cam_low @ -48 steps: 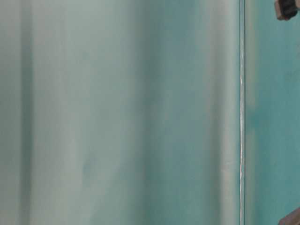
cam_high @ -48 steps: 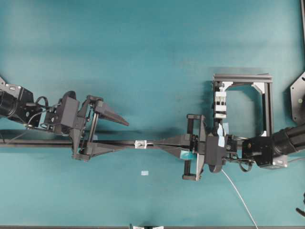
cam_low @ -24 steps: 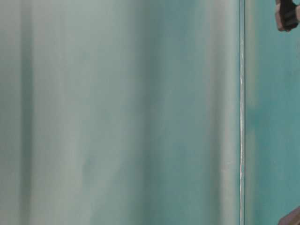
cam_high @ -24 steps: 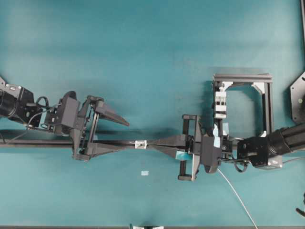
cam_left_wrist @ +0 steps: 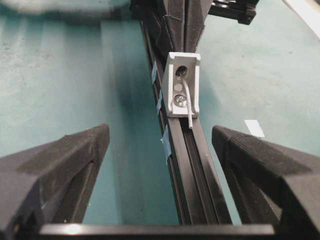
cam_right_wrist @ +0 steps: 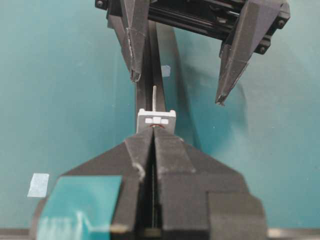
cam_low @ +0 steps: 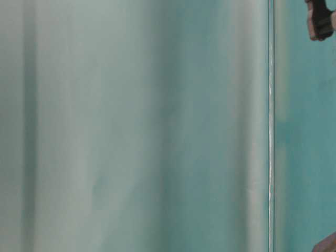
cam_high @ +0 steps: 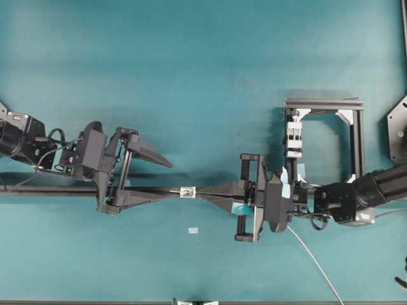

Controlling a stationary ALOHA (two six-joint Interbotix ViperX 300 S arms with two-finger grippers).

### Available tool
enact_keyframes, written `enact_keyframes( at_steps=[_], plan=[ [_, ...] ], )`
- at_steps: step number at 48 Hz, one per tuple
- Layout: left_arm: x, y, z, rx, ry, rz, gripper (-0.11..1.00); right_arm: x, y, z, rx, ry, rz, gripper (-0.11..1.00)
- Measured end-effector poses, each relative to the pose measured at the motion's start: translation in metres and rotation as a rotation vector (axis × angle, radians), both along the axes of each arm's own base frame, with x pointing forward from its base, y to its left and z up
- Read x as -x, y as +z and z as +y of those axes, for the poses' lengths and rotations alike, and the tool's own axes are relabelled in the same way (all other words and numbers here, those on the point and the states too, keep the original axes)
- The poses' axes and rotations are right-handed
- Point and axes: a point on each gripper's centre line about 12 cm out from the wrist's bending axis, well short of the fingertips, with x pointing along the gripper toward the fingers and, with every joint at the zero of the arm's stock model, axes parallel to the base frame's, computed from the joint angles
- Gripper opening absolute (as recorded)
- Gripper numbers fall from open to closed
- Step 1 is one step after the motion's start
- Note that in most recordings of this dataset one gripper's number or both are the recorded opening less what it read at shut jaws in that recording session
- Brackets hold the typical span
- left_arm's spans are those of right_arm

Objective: Insert the wire through the hole in the metal fitting marked with a red label. (retake)
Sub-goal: 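Push the wire tip leftward through the bracket hole with the right gripper, then move the left gripper to the wire tip emerging past the bracket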

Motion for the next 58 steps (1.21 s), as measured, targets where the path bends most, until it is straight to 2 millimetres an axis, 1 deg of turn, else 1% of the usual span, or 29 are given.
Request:
enact_keyframes(
  at_steps=[13, 17, 21, 27, 35, 48, 51, 58],
  plan=[
    [0.0, 0.0, 0.0, 0.0, -0.002, 0.0, 0.63, 0.0, 0.0, 0.0, -0.001, 0.0, -0.001, 0.03],
    [0.0, 0.0, 0.0, 0.0, -0.002, 0.0, 0.61, 0.0, 0.0, 0.0, -0.001, 0.0, -0.001, 0.03],
    [0.0, 0.0, 0.0, 0.0, 0.0, 0.002, 0.56, 0.0, 0.0, 0.0, -0.001, 0.0, -0.001, 0.03],
    [0.0, -0.001, 0.0, -0.003, -0.002, 0.015, 0.45, -0.001, 0.0, 0.0, -0.001, -0.002, -0.001, 0.03],
    [-0.004, -0.003, -0.001, 0.001, 0.001, 0.033, 0.22, -0.001, 0.0, 0.0, -0.001, -0.002, -0.001, 0.03],
    [-0.01, -0.002, -0.005, 0.054, 0.002, 0.05, -0.03, -0.001, 0.0, 0.0, -0.001, -0.002, -0.001, 0.03],
    [-0.01, -0.002, -0.007, 0.057, -0.002, 0.051, -0.07, -0.001, 0.0, 0.0, -0.001, -0.002, -0.001, 0.03],
    [-0.011, -0.001, -0.01, 0.058, -0.011, 0.053, -0.1, -0.001, 0.0, 0.0, -0.001, -0.002, -0.001, 0.03]
  ],
)
